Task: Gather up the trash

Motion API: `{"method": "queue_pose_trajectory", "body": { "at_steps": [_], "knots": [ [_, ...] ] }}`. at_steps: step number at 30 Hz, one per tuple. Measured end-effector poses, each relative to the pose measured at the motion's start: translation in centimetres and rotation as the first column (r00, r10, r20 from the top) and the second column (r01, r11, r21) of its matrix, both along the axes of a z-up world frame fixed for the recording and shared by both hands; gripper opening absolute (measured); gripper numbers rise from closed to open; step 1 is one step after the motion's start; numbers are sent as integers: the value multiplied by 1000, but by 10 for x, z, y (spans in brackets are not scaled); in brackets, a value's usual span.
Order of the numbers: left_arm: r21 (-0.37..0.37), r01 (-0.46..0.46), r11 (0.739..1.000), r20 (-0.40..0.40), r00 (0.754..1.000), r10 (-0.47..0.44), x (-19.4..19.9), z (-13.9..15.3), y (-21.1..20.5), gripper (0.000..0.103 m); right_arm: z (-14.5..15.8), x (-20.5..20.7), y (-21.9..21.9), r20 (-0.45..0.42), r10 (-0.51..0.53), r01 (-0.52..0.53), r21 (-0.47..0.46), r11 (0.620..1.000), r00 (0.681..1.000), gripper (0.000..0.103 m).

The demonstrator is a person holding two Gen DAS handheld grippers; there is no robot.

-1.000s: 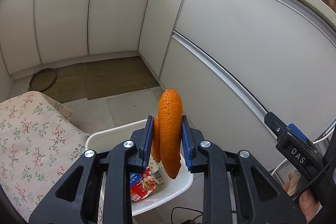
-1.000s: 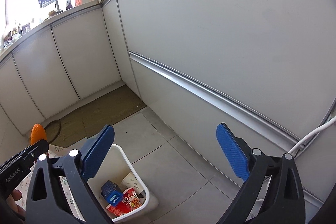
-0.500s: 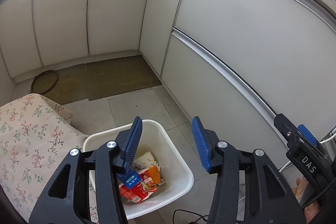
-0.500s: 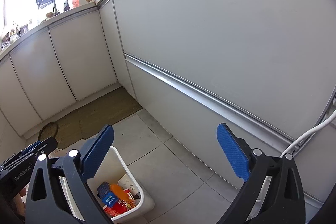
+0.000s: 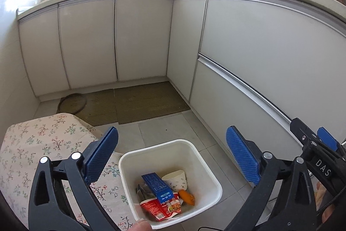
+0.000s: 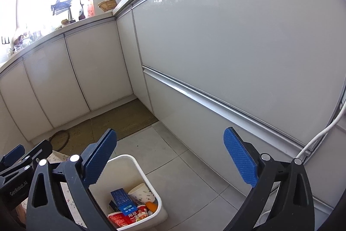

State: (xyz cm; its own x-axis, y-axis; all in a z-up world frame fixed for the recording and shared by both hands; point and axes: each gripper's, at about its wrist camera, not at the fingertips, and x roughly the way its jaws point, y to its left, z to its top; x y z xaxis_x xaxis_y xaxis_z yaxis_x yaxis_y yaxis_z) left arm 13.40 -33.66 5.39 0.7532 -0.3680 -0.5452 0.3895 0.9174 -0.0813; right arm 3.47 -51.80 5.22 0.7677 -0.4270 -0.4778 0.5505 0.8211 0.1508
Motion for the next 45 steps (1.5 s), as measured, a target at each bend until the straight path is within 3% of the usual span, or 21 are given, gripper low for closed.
{"method": "queue_pose_trajectory", "body": {
  "at_steps": [8, 19, 33, 45],
  "knots": [
    [49, -85, 995, 51, 995, 83, -18, 7, 27, 96, 11, -23, 43, 99, 80, -73, -79, 994, 992, 96],
    [59, -137, 989, 50, 990, 134, -48, 10, 75, 96, 9, -35, 76, 120, 141, -140, -15, 990, 983, 96],
    [37, -204, 978, -46, 978, 206, -59, -1, 117, 96, 4, -27, 108, 79, 233, -231, -26, 973, 969, 96],
    [44, -264, 964, -70, 961, 266, -54, -4, 128, 96, 0, -22, 121, 40, 265, -261, -77, 962, 963, 96]
  ]
}}
